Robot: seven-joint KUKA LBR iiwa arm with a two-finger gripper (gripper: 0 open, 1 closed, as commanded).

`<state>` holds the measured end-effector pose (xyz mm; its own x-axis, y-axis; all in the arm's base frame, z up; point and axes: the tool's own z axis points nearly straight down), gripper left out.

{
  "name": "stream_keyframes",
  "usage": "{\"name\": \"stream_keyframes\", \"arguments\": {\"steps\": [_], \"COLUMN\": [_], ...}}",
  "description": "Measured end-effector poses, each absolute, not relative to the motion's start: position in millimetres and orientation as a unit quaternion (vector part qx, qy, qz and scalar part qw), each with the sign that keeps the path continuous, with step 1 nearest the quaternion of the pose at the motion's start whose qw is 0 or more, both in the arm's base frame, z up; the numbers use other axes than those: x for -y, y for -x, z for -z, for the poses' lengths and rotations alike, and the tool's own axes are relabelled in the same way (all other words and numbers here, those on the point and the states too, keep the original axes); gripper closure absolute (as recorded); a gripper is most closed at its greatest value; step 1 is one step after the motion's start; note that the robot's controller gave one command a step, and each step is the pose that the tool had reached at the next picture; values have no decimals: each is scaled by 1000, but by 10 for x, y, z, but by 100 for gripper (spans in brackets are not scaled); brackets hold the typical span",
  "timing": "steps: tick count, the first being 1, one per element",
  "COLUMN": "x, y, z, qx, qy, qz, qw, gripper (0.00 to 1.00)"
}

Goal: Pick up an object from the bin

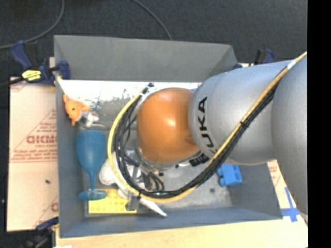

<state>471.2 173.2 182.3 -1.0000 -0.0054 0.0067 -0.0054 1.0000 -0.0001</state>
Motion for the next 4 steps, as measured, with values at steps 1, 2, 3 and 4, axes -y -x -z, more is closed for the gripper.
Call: {"name": "stream_keyframes", "arguments": {"steps": [1,2,3,4], "x": [-1722,-2077,-2115,-2073], "y": [-4732,-4756,-4740,-4783], "z": [-1867,-699,-1331,-709], "qx": [1000,998,998,998], "qy": [0,60,-61,60], "qz": [1,2,1,4], "qw": [0,-3,-3,-6], "gripper": [0,0,0,0]}}
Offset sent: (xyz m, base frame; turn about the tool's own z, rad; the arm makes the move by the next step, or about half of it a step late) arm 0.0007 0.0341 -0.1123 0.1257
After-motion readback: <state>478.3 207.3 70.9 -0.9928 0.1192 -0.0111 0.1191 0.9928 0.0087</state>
